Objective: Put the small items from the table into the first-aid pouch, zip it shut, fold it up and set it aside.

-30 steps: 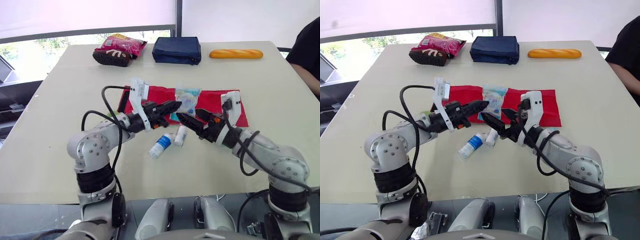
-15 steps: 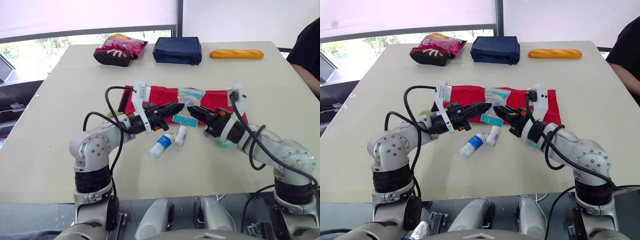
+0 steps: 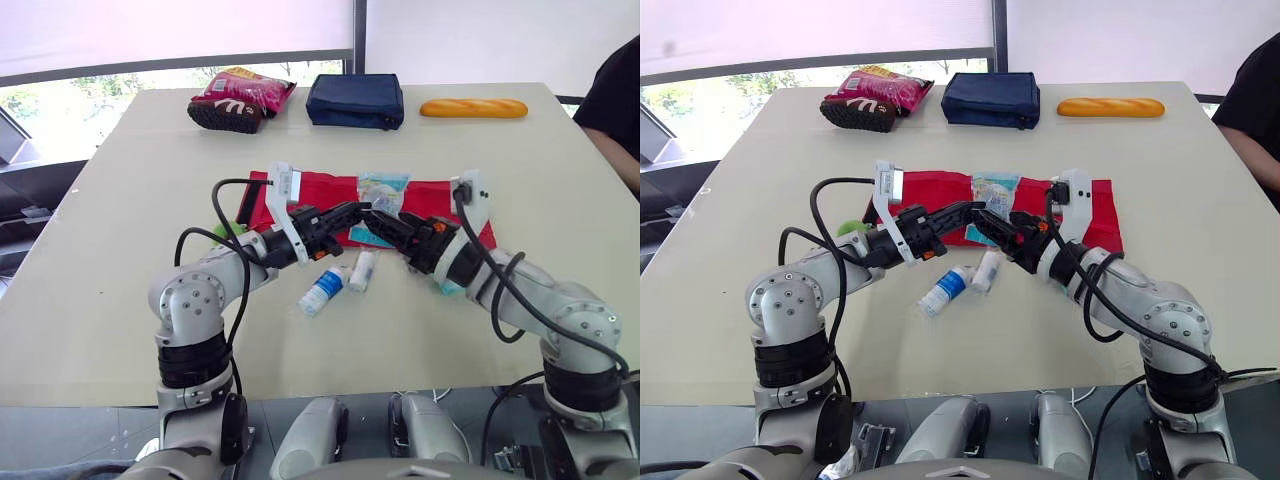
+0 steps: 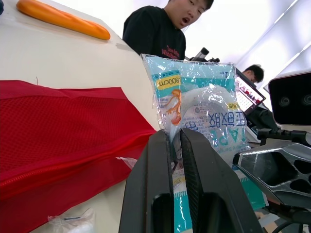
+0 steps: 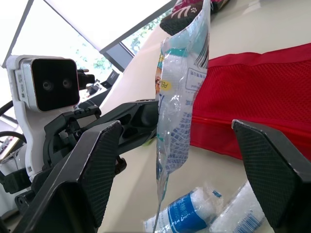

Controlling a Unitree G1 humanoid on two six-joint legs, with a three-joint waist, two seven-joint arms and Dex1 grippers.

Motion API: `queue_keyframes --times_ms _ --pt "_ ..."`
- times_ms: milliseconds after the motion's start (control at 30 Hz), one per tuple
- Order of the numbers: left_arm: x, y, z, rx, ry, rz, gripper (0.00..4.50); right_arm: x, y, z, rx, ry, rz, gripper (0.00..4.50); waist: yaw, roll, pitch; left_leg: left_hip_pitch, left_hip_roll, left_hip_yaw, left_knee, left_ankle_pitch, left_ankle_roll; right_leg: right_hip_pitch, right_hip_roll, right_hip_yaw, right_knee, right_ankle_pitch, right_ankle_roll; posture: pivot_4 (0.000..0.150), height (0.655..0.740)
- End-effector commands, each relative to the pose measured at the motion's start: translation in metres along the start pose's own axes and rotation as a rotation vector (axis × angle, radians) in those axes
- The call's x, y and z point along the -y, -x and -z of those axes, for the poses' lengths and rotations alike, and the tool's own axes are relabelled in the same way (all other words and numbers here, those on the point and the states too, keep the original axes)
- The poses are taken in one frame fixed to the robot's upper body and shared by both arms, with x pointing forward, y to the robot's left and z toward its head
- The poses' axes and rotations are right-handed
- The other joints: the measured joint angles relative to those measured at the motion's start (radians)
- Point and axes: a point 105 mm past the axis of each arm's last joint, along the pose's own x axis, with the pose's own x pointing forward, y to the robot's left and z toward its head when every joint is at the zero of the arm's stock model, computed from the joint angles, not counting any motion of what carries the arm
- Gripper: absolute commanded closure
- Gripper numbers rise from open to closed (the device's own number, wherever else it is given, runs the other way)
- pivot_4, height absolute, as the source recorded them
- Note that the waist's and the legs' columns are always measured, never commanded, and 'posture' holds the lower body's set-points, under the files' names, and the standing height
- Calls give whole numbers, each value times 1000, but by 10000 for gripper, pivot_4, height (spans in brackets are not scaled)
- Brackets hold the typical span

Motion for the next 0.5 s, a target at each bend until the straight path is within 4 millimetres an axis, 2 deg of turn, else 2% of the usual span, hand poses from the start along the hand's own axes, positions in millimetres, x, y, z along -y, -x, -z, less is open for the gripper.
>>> queue_keyframes --times_ms 33,67,167,333,367,500 --pt "6 2 -6 31 -12 22 45000 -10 3 -8 49 8 -29 9173 0 0 0 0 0 0 0 0 0 0 0 0 0 0 0 1500 7395" --pt "5 3 -6 32 -11 18 45000 -9 4 -8 51 8 -24 9173 0 0 0 0 0 0 0 0 0 0 0 0 0 0 0 1500 7395" --pt "3 4 -9 38 -9 10 45000 -7 6 -8 57 5 -15 16709 0 0 0 0 0 0 0 0 0 0 0 0 0 0 0 1500 7395" --pt "1 4 -12 54 -2 0 45000 -1 10 -8 68 5 13 42073 0 0 0 0 0 0 0 0 0 0 0 0 0 0 0 1500 7395" --pt "0 4 -13 58 2 -2 45000 0 10 -7 69 4 18 44064 0 0 0 0 0 0 0 0 0 0 0 0 0 0 0 1500 7395" --pt "2 4 -13 60 10 1 45000 1 12 -8 85 -5 29 44186 0 0 0 0 0 0 0 0 0 0 0 0 0 0 0 1500 7395"
